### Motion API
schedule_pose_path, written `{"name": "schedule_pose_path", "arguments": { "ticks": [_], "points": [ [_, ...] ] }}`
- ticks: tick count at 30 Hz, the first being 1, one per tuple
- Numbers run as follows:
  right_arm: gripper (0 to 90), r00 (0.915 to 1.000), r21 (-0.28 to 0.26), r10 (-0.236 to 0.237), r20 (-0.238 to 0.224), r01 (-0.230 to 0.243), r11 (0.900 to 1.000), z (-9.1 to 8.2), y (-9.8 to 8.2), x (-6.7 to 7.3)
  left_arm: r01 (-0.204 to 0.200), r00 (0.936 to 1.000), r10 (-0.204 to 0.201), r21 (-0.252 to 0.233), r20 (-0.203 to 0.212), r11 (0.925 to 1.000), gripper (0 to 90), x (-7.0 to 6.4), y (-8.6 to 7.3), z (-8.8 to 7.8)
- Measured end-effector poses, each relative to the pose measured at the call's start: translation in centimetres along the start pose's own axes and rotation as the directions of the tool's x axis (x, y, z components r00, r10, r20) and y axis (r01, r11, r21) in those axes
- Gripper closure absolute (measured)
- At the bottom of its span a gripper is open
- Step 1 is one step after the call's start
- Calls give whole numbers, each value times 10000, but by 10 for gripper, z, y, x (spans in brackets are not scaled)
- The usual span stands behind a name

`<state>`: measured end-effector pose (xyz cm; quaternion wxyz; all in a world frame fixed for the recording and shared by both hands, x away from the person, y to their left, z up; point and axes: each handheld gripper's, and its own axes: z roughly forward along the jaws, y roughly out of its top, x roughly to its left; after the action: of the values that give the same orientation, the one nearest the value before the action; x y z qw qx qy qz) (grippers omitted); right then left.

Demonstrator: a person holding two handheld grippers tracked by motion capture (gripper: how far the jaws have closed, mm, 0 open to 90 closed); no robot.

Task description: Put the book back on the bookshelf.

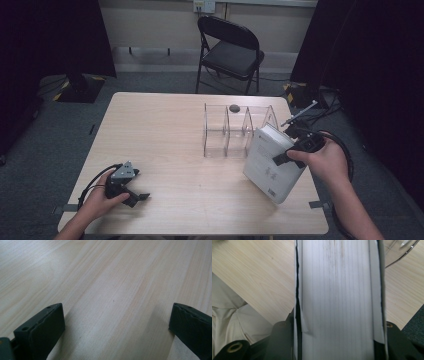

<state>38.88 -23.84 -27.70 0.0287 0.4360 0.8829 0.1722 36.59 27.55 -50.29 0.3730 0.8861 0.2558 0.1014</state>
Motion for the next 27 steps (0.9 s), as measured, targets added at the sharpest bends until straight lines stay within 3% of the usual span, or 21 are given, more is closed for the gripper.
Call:
{"name": "schedule_pose_path", "arguments": {
  "ticks": [27],
  "points": [
    [523, 9994, -97, 301, 156, -299, 9995, -9, -3, -14, -18, 10000, 18, -6, 21, 10000, 0, 0, 0, 0]
  ]
}}
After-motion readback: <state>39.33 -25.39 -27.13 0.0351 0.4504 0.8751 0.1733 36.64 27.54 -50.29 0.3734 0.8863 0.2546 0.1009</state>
